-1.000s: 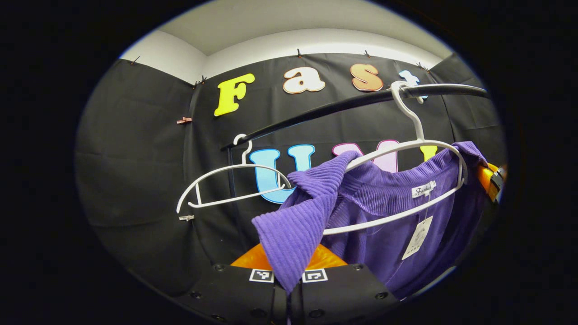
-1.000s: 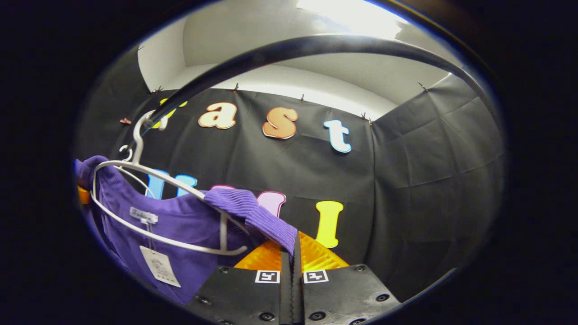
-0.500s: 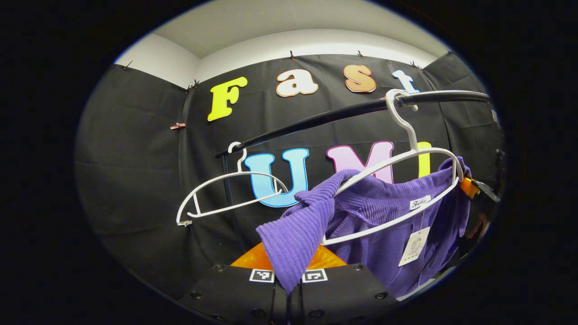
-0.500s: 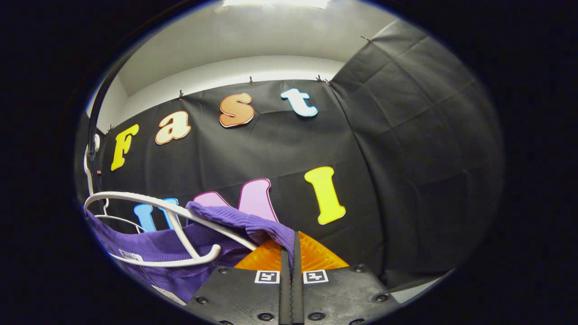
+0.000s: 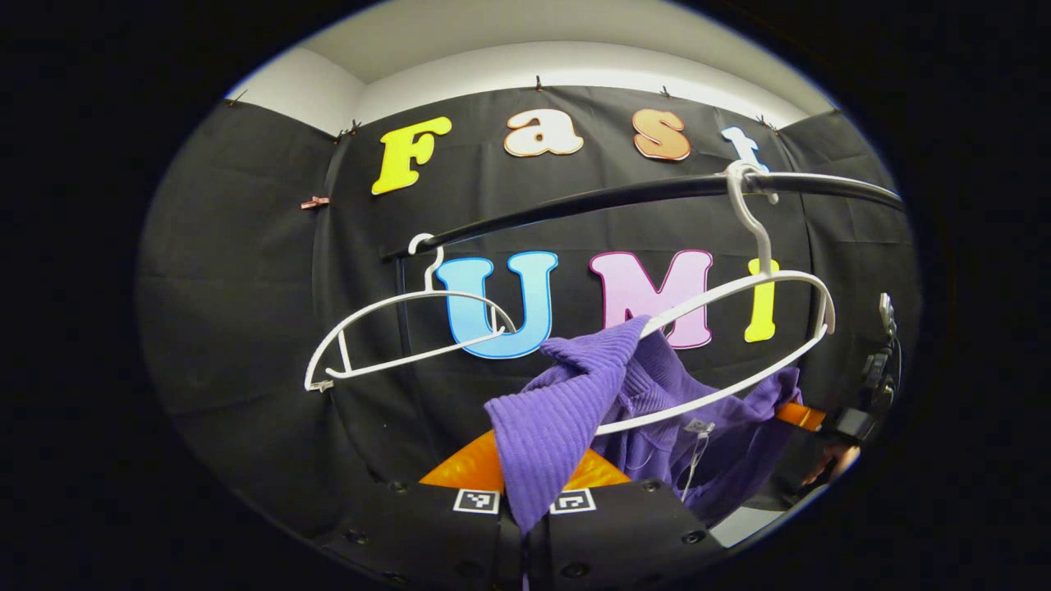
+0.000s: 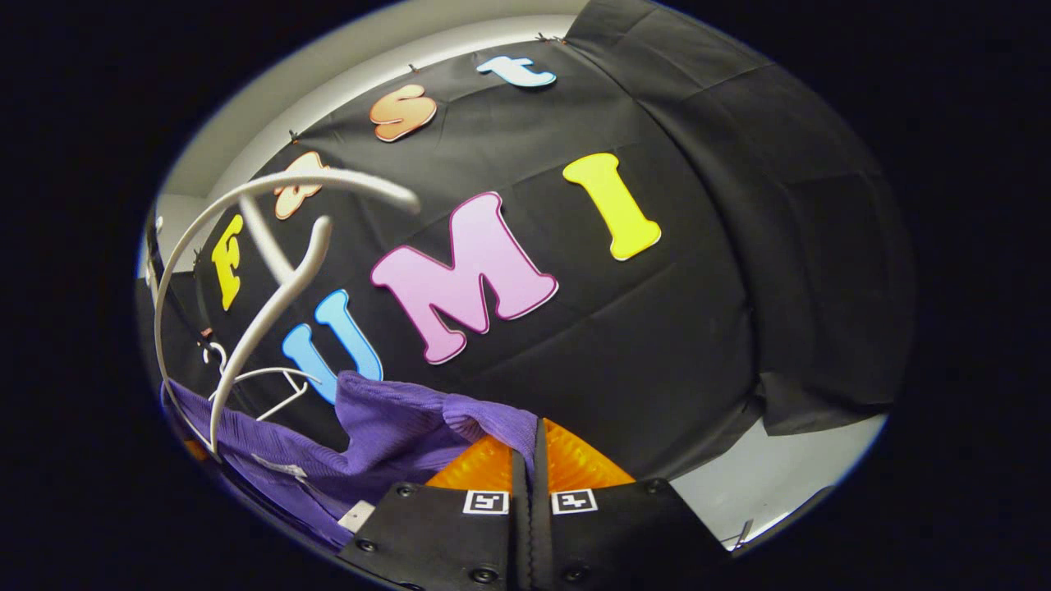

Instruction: Grasp the clothes on the hanger with both hands and then place them into the laundry hamper below.

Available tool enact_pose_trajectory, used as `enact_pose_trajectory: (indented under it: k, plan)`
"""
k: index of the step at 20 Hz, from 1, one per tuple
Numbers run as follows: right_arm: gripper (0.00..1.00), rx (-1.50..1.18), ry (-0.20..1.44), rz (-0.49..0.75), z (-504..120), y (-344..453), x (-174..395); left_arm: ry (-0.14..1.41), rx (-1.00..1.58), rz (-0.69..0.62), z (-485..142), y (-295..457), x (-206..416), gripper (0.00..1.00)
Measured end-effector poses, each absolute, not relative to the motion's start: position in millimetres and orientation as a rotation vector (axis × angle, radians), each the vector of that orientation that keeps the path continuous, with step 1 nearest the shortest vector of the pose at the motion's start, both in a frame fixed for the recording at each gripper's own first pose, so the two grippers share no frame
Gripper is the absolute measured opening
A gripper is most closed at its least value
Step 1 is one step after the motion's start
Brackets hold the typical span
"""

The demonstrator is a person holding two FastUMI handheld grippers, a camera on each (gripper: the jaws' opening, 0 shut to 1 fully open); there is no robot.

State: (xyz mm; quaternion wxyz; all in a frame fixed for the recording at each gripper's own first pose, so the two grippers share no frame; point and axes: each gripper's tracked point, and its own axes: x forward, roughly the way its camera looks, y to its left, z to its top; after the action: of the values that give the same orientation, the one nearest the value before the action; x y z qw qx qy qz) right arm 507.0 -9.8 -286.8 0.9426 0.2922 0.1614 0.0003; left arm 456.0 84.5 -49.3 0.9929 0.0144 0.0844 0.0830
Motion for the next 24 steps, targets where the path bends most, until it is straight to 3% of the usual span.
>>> enact_pose_trajectory:
  k: [1, 8, 15, 24]
  plan:
    - [0.04, 0.578, 0.336, 0.033, -283.8, 2.0, 500.0, 0.174, 0.033, 0.189, -51.4, 95.1, 455.7, 0.09]
    - [0.04, 0.505, 0.342, 0.216, -254.1, 54.4, 437.5, 0.283, 0.045, 0.273, -107.1, 138.6, 421.2, 0.09]
    - [0.04, 0.452, 0.363, 0.32, -236.2, 74.0, 383.8, 0.432, -0.019, 0.101, -175.2, 65.1, 382.9, 0.08]
    - [0.04, 0.489, 0.341, 0.379, -186.9, 84.8, 339.0, 0.346, -0.14, -0.082, -135.8, -24.6, 367.8, 0.09]
